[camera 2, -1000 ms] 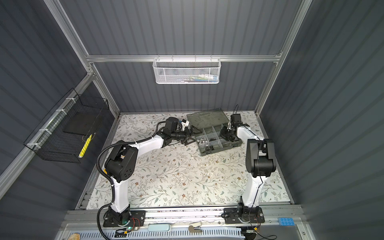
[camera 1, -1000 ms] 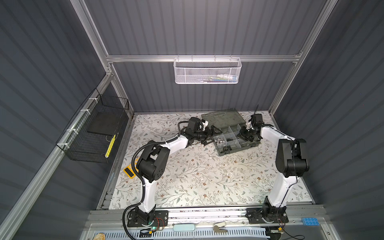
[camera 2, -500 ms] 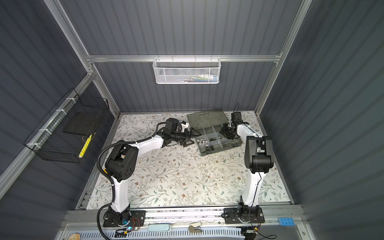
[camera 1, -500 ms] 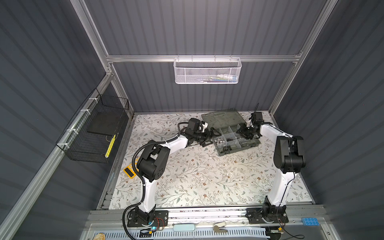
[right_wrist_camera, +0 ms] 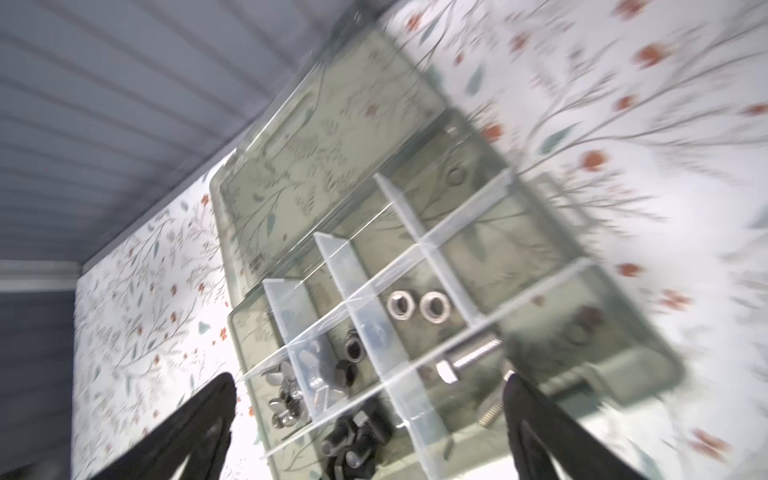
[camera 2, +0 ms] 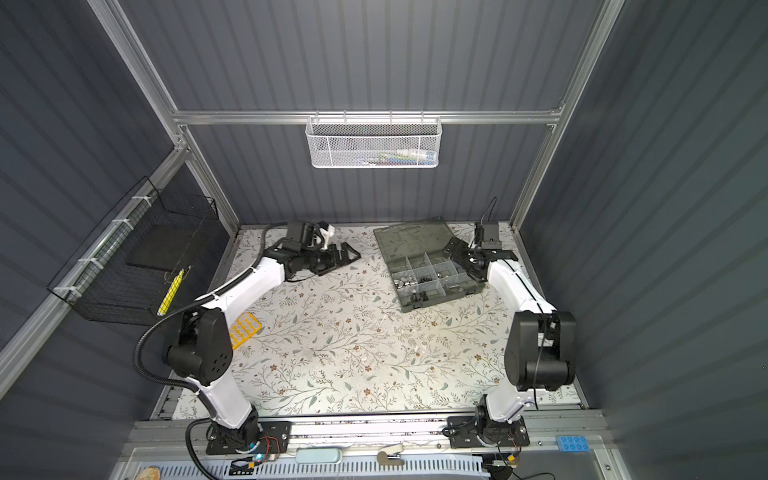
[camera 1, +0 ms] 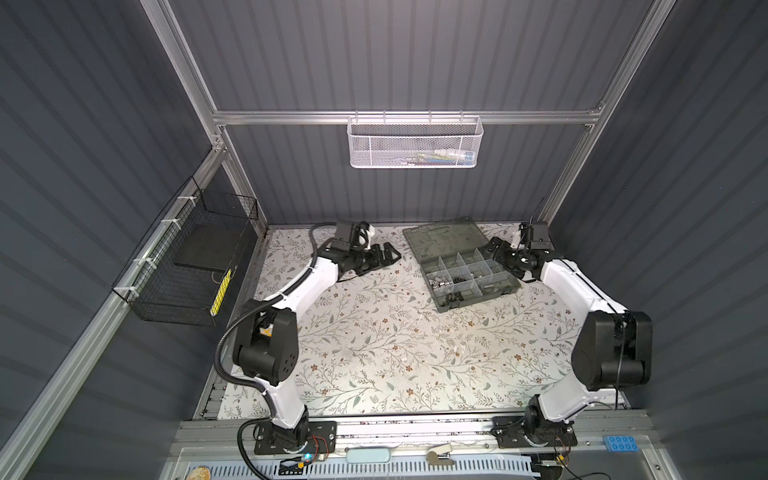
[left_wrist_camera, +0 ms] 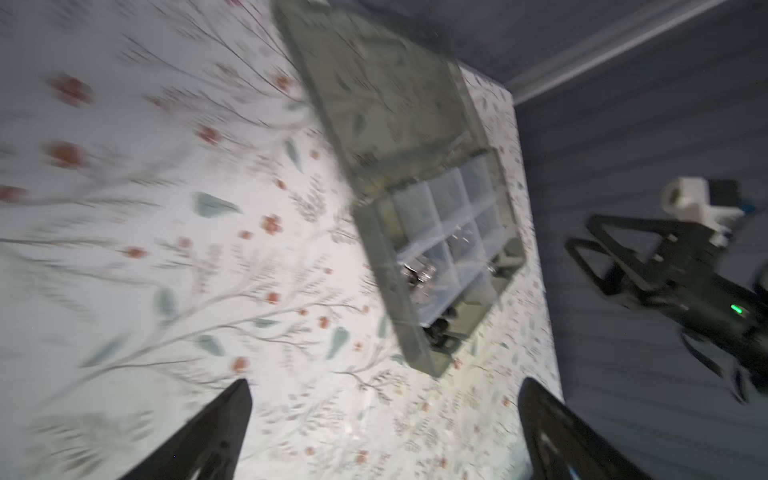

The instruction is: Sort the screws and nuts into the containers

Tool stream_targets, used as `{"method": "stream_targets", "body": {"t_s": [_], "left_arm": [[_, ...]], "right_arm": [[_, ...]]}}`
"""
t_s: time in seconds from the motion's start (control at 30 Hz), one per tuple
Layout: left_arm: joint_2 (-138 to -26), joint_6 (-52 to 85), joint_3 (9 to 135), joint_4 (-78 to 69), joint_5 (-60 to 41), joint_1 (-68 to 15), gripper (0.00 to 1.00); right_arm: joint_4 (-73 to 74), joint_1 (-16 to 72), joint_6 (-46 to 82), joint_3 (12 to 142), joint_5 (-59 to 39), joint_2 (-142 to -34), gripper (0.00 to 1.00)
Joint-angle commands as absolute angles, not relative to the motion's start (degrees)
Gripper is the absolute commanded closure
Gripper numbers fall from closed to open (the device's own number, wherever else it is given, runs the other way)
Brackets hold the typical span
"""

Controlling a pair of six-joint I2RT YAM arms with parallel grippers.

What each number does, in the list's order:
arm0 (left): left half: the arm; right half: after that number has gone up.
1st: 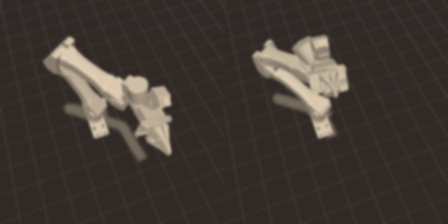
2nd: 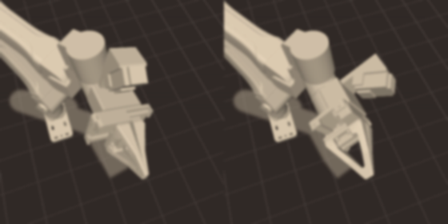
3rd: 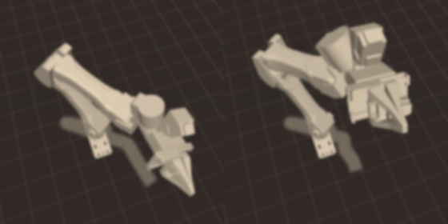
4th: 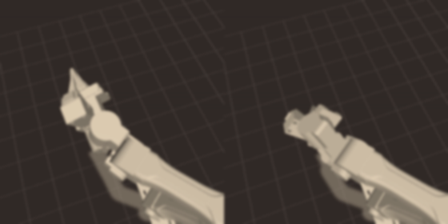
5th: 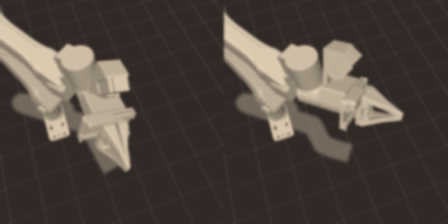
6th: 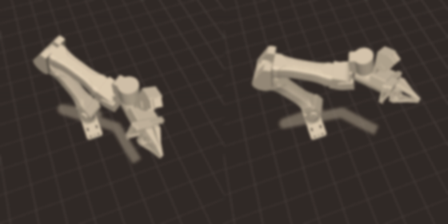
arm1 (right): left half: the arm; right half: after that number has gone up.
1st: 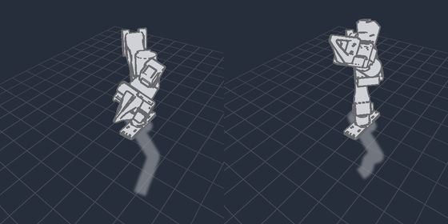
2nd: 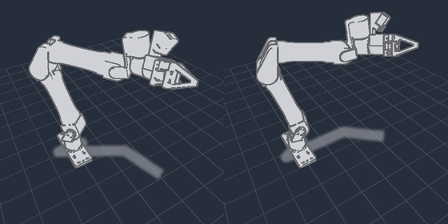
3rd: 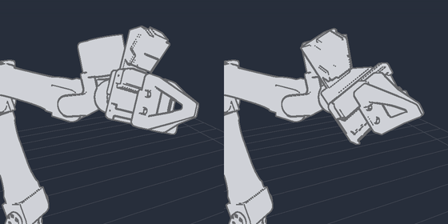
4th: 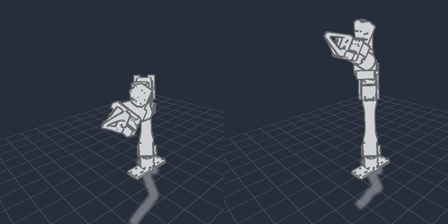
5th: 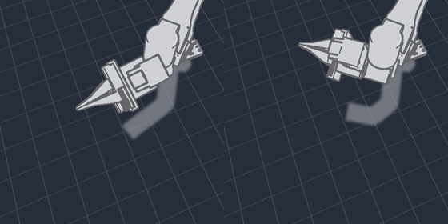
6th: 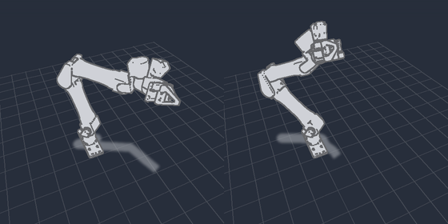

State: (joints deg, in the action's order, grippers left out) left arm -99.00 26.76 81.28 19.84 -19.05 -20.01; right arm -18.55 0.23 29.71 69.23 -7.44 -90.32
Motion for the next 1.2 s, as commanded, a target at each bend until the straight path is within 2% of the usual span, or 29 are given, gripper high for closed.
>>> {"method": "stream_targets", "body": {"t_s": [0.0,0.1,0.27,0.4,0.57,0.73,0.97,1.17], "left_arm": [[-95.7,14.9,77.4,26.1,-1.5,-19.8,0.0],[-94.5,13.1,74.1,24.8,7.5,-18.1,0.0],[-92.3,18.9,64.3,16.5,15.0,-8.6,0.0],[-91.0,15.0,53.9,2.0,22.8,-5.8,0.0],[-93.6,12.8,49.1,-5.0,29.1,-4.7,0.0],[-96.5,11.1,45.1,-15.3,29.1,-3.5,0.0],[-98.8,8.0,40.4,-27.1,26.8,-2.7,0.0],[-97.2,4.8,36.1,-34.0,21.7,-3.4,0.0]], "right_arm": [[-17.0,-0.3,28.3,63.7,4.9,-87.3,0.01],[-16.1,-0.4,27.4,59.4,15.0,-84.4,0.01],[-9.3,-0.3,23.8,50.1,22.9,-79.7,0.01],[3.9,-0.2,21.7,39.1,29.6,-75.1,0.01],[23.2,2.2,14.1,28.2,35.6,-72.1,0.01],[38.8,3.5,9.5,21.8,35.9,-74.0,0.01],[65.9,4.4,2.5,12.8,28.6,-79.5,0.01],[76.0,5.3,-1.3,8.6,20.7,-82.1,0.01]]}}
